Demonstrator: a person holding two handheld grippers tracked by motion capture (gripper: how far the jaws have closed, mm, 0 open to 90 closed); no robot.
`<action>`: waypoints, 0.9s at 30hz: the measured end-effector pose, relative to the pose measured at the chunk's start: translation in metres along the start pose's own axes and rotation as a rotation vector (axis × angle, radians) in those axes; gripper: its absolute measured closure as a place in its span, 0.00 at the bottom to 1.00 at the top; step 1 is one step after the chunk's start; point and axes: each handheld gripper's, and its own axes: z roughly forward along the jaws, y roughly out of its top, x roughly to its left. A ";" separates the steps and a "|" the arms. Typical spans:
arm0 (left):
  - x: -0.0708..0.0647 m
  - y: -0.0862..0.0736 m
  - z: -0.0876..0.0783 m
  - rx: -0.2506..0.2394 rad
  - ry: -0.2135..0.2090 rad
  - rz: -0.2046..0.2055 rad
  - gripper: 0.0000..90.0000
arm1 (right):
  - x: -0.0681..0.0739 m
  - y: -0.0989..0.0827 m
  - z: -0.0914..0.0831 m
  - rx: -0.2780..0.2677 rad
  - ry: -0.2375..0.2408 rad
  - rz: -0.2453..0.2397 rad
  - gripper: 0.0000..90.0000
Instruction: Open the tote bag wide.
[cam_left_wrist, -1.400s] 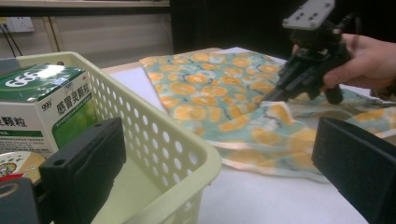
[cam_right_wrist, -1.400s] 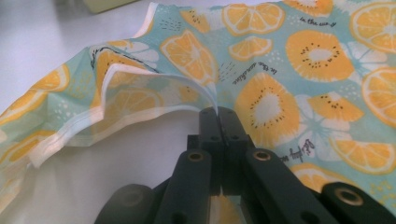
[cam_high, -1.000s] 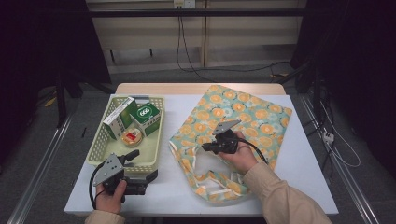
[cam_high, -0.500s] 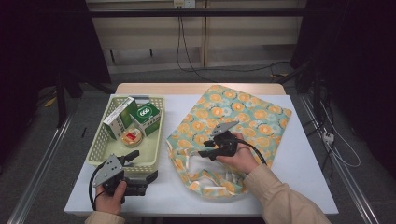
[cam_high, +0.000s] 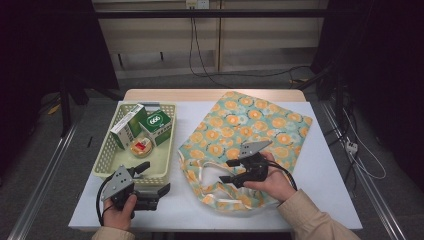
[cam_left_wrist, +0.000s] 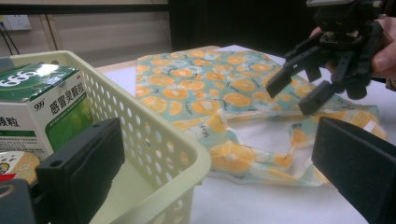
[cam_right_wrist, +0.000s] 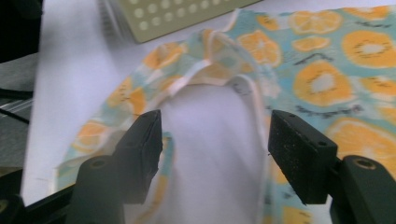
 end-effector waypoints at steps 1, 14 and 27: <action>0.000 0.000 0.000 0.002 -0.003 0.007 0.03 | 0.002 0.001 0.001 0.005 0.004 -0.008 0.39; 0.000 -0.002 -0.002 0.007 -0.001 0.003 0.03 | 0.022 -0.005 0.019 0.091 0.133 -0.095 0.93; 0.001 -0.001 -0.003 0.004 0.000 0.004 0.03 | -0.012 0.009 -0.008 0.006 0.085 -0.011 1.00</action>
